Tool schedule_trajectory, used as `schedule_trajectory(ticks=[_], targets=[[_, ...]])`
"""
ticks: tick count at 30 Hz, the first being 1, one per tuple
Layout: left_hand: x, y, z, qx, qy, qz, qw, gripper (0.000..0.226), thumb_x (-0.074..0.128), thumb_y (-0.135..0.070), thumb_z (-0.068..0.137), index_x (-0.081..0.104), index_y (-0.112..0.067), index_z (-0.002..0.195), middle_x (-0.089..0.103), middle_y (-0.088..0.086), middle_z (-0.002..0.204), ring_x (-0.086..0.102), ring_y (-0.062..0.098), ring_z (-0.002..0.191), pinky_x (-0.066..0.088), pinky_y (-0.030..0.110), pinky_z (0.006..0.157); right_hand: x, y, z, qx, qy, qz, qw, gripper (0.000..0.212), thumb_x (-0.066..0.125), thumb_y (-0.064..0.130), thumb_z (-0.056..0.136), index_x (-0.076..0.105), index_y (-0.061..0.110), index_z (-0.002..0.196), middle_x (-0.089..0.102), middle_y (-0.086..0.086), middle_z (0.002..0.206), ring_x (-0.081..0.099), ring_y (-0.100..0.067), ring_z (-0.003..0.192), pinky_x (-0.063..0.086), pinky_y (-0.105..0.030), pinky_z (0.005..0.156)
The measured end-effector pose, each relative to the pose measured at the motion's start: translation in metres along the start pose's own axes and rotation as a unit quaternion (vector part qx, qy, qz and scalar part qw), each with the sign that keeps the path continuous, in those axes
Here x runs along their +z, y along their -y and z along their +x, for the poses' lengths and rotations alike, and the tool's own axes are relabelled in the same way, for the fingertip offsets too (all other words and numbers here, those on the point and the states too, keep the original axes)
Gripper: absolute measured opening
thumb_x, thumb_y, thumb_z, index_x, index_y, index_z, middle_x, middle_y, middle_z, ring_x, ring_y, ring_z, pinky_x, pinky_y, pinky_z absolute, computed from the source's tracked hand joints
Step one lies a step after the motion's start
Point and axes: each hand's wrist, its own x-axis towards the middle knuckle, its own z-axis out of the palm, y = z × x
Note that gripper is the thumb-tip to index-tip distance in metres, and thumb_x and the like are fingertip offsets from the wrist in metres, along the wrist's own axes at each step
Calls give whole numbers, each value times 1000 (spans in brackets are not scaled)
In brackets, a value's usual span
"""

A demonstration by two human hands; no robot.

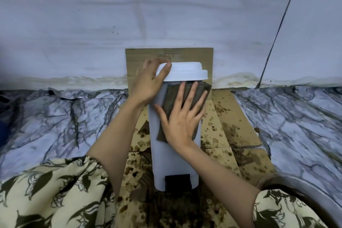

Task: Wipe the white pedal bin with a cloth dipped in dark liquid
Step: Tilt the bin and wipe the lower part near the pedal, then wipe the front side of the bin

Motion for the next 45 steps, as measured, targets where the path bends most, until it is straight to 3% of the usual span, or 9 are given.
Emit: schedule_trajectory(ticks=[12,16,20,24,28,31,35,38,45], targets=[[-15,-1,-95,46,44,3,998,33,34,-55,93,48,-47,122,42,-11,133,35,19,129,26,30,102,-84,-40,-9,327,-75,464,820,54,36,32,100,24,10,148,30,-7,154,27,-19,142,25,-30,115],[-24,-8,-141,49,68,20,996,30,36,-60,91,44,-55,120,38,-21,134,30,11,131,21,26,102,-138,-32,5,230,-112,482,838,52,38,36,99,33,14,145,41,-4,146,38,-15,135,33,-24,107],[-37,-14,-181,24,105,-23,994,28,55,-56,86,58,-51,113,43,-24,131,31,6,125,29,22,98,-164,-2,18,107,2,392,914,51,38,38,100,30,17,146,28,-6,153,30,-20,139,25,-13,98],[-67,-25,-167,3,164,-100,981,15,67,-17,87,71,-24,100,62,-7,111,55,0,108,40,18,92,-161,21,15,97,221,309,920,70,38,59,92,16,27,150,-14,-12,158,8,-33,146,19,-48,116],[-83,-21,-121,-84,144,-67,984,12,64,-22,88,74,-25,81,71,-14,87,62,-5,79,45,10,65,-156,-2,6,127,205,226,944,73,26,69,88,21,27,148,-1,-6,160,5,-27,147,11,-59,114],[-68,-12,-83,-173,49,-87,980,11,60,-33,91,66,-24,95,65,-6,101,59,7,83,44,11,59,-146,-29,-12,218,250,197,923,71,34,68,88,22,32,148,8,-9,159,7,-31,146,13,-55,114],[-36,-3,-62,-296,89,-186,933,70,65,-46,84,33,-18,141,45,3,137,51,25,116,47,37,86,-131,-34,-28,323,257,435,800,63,56,54,86,38,30,142,37,-1,148,31,-24,139,29,-47,113],[-16,2,-64,-307,45,-229,923,84,73,-39,80,23,-22,146,40,6,147,47,30,127,44,41,99,-118,-36,-22,364,212,480,770,57,66,43,84,49,25,135,51,-2,138,39,-28,134,34,-50,110],[-3,-38,-101,-346,-109,-199,910,57,55,-37,92,31,-31,143,25,18,144,42,36,118,40,38,98,-130,-61,39,308,272,400,819,63,41,67,87,72,17,108,72,-11,104,65,-29,100,50,-48,95]])
